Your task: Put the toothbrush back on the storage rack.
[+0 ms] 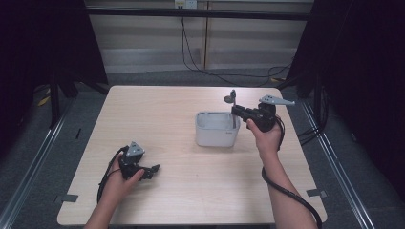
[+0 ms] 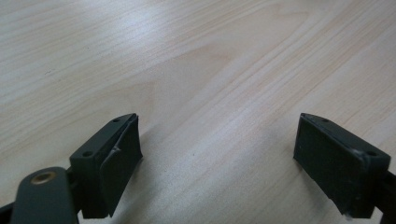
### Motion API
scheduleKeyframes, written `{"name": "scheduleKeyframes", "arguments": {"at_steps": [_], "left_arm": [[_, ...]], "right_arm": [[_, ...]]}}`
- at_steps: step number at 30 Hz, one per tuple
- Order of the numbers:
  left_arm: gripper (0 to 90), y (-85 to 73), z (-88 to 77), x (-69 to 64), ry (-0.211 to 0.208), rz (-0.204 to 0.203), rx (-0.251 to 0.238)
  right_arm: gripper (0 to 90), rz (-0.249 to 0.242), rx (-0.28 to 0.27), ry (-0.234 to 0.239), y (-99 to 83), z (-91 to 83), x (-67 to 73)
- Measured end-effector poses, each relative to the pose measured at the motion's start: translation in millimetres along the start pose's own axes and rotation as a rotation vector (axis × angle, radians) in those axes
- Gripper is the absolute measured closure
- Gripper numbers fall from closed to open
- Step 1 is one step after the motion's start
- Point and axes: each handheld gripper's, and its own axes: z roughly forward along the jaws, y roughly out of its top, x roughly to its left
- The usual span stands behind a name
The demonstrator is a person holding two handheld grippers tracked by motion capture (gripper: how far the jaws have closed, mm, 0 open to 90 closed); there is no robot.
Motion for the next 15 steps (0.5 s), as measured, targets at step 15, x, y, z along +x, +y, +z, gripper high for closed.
{"name": "scheduleKeyframes", "arguments": {"at_steps": [15], "left_arm": [[14.5, -0.1, 0.1, -0.2, 0.003, 0.000, -0.002]], "right_arm": [[79.4, -0.013, 0.023, -0.008, -10.1, -0.5, -0.1]]}}
